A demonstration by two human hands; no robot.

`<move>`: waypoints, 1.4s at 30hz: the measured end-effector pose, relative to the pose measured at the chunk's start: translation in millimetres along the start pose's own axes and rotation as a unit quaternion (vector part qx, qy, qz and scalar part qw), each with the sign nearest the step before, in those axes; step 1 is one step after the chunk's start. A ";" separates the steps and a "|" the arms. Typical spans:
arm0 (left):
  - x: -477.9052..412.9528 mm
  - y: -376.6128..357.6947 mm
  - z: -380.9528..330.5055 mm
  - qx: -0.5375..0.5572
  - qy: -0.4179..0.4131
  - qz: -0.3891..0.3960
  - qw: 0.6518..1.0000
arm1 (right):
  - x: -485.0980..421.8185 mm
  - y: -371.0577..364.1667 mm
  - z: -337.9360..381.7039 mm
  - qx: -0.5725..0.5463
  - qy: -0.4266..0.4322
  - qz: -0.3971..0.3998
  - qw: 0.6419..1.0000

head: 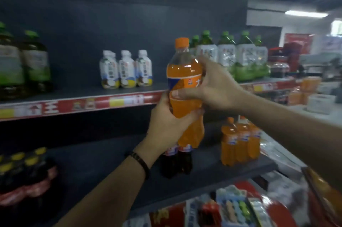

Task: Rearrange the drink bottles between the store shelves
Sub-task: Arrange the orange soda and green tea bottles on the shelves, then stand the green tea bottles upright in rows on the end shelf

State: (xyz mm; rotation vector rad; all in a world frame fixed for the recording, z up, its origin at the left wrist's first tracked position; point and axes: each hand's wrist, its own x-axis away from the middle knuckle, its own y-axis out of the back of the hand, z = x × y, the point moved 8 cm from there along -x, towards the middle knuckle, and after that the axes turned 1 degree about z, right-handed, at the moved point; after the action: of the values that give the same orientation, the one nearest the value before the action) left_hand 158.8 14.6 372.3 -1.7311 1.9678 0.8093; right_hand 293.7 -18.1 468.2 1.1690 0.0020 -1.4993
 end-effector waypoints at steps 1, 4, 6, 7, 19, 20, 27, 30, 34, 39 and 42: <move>4.8 -19.7 12.2 0.008 0.004 -0.004 1.000 | 13.2 2.0 -17.6 0.024 -0.009 0.003 1.000; 19.7 -73.6 61.8 0.032 0.037 0.011 0.999 | 45.1 -2.4 -77.8 0.087 -0.038 0.029 0.995; 27.8 -103.9 101.8 0.035 0.067 0.037 0.996 | 61.4 -13.6 -130.1 0.086 -0.081 0.066 0.991; 30.2 -116.6 123.4 0.030 0.084 0.044 0.995 | 69.0 -19.0 -155.9 0.078 -0.100 0.082 0.989; -15.8 -206.3 338.5 -0.046 0.257 0.071 0.963 | 146.9 -122.0 -398.6 -0.158 -0.261 0.051 0.951; -18.8 -211.2 348.8 -0.051 0.263 0.080 0.960 | 151.7 -128.7 -409.7 -0.165 -0.267 0.046 0.949; -34.5 -233.8 383.1 -0.059 0.291 0.069 0.952 | 155.6 -150.0 -452.0 -0.116 -0.278 0.054 0.952; -33.2 -235.6 380.0 -0.069 0.297 0.071 0.950 | 154.6 -148.9 -453.7 -0.092 -0.278 0.053 0.955; -11.3 -229.1 363.3 -0.130 0.296 0.089 0.942 | 164.4 -134.8 -442.0 -0.051 -0.297 0.067 0.951; 58.5 -210.1 304.1 -0.230 0.264 0.151 0.924 | 200.0 -102.8 -387.4 0.088 -0.256 0.107 0.957; 99.6 -200.3 266.6 -0.272 0.244 0.234 0.901 | 231.5 -94.2 -360.1 0.123 -0.275 0.169 0.938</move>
State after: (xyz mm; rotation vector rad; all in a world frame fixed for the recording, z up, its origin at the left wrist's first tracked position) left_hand 319.3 99.6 75.4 -1.9166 2.7690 1.2862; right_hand 495.1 49.8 84.8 0.8480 -0.7514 -1.4923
